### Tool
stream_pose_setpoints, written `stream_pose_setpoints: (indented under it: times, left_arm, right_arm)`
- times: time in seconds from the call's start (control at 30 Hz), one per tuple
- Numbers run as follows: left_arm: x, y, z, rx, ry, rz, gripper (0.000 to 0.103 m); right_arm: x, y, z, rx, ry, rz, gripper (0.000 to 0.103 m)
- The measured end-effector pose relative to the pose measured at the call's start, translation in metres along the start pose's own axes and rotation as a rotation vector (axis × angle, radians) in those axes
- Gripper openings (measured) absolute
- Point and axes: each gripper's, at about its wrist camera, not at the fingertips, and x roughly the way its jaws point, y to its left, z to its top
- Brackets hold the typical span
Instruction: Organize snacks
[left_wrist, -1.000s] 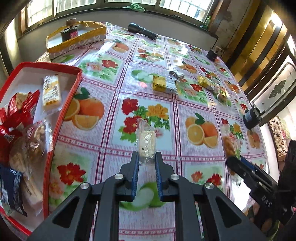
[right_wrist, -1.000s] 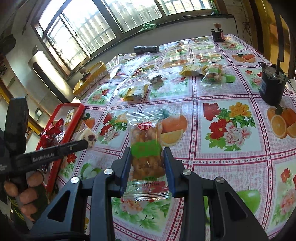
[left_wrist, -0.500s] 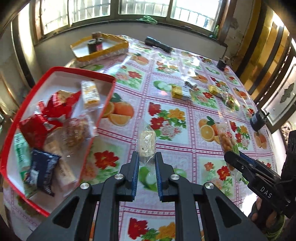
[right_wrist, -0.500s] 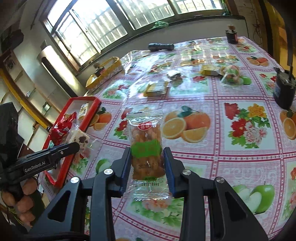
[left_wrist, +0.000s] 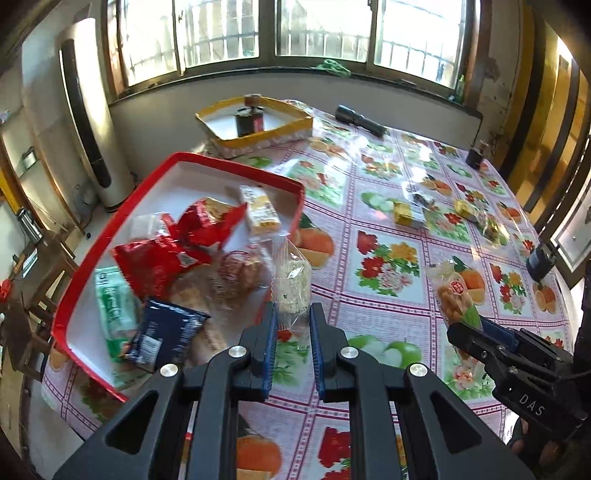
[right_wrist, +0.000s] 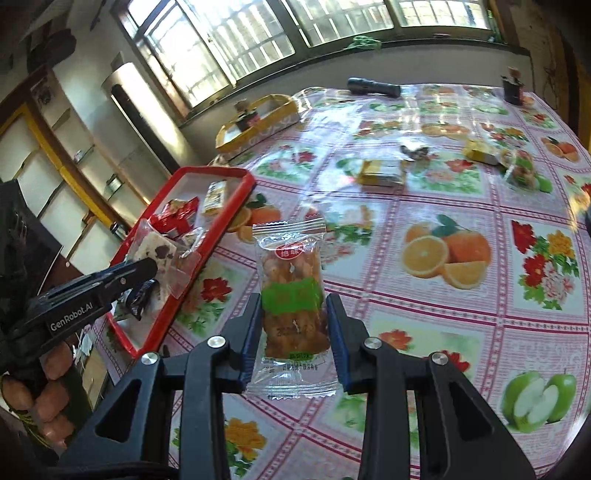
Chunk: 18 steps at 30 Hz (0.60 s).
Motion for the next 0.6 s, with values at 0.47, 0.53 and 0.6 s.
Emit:
stream_pose_setpoints:
  times: [0.47, 0.53, 0.6]
  left_arm:
    - [-0.005, 0.039, -0.003, -0.075, -0.027, 0.043, 0.015]
    - [-0.007, 0.044, -0.002, -0.082, -0.036, 0.05, 0.015]
    - [-0.01, 0.049, -0.002, -0.088, -0.048, 0.057, 0.015]
  right_arm:
    - [0.019, 0.042, 0.006, -0.08, 0.032, 0.023, 0.036]
    - [0.021, 0.044, 0.005, -0.083, 0.036, 0.023, 0.036]
    - [0.023, 0.046, 0.005, -0.084, 0.041, 0.022, 0.036]
